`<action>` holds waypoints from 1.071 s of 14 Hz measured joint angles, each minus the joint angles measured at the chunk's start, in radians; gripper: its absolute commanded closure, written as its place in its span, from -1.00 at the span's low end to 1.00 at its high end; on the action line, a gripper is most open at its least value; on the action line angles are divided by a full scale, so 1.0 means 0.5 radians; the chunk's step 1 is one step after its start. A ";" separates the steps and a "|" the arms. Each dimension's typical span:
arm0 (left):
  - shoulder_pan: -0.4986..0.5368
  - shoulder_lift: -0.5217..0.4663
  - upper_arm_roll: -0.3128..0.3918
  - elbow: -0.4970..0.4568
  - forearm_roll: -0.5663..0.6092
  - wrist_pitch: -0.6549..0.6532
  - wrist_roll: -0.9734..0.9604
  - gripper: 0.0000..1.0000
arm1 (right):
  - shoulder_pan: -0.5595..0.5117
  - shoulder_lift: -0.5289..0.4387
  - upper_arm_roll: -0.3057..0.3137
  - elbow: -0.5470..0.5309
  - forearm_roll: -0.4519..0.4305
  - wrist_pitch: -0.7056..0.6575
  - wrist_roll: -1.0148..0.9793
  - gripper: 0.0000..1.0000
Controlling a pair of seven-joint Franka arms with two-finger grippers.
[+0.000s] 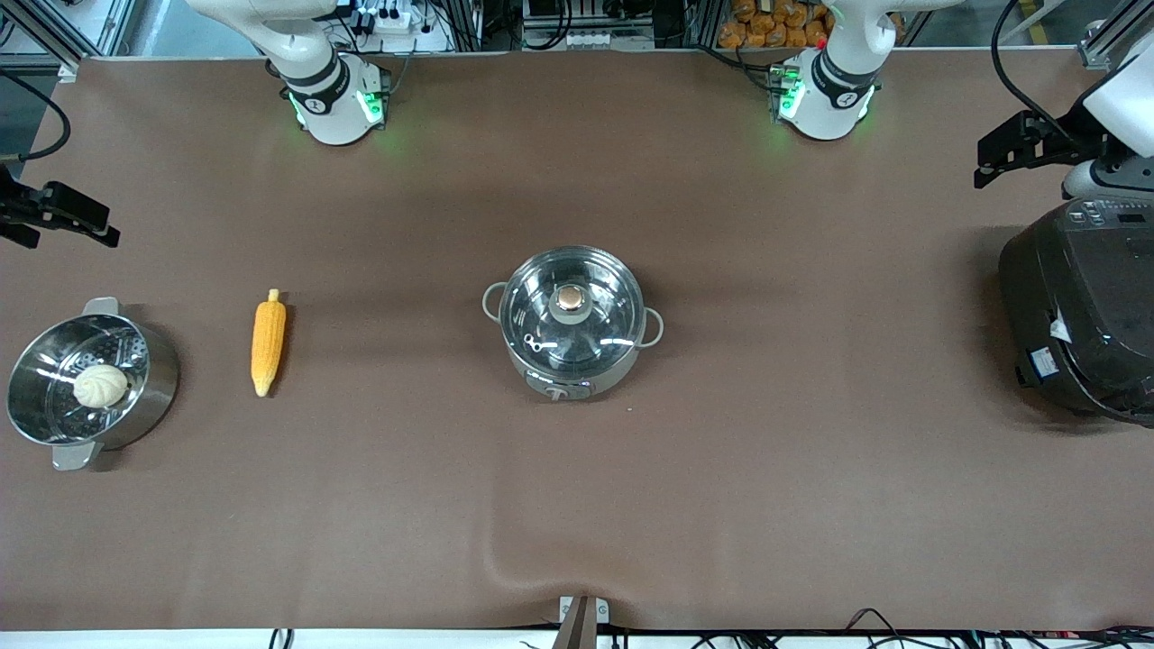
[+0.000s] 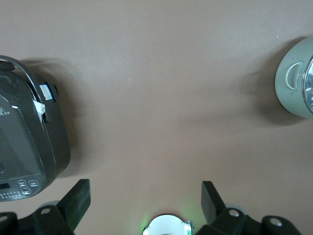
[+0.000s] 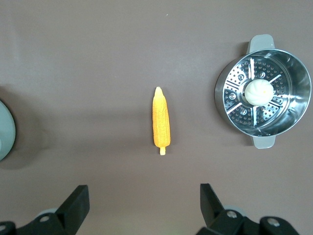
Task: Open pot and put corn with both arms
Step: 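Move the right gripper toward the corn while the left gripper reaches the pot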
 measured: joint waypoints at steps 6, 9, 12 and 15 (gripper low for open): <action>-0.006 0.022 -0.011 0.000 0.000 -0.001 0.004 -1.00 | 0.028 -0.002 0.025 0.008 0.000 -0.010 0.047 -1.00; -0.053 0.067 -0.019 0.004 0.000 0.000 0.007 -1.00 | 0.028 0.000 0.025 -0.029 0.000 0.030 0.049 -1.00; -0.109 0.132 -0.039 0.009 -0.020 0.000 0.007 -1.00 | 0.029 0.012 0.026 -0.257 0.000 0.298 0.049 -1.00; -0.184 0.251 -0.096 0.012 -0.063 0.027 -0.001 -1.00 | 0.030 0.037 0.026 -0.571 0.000 0.656 0.049 -1.00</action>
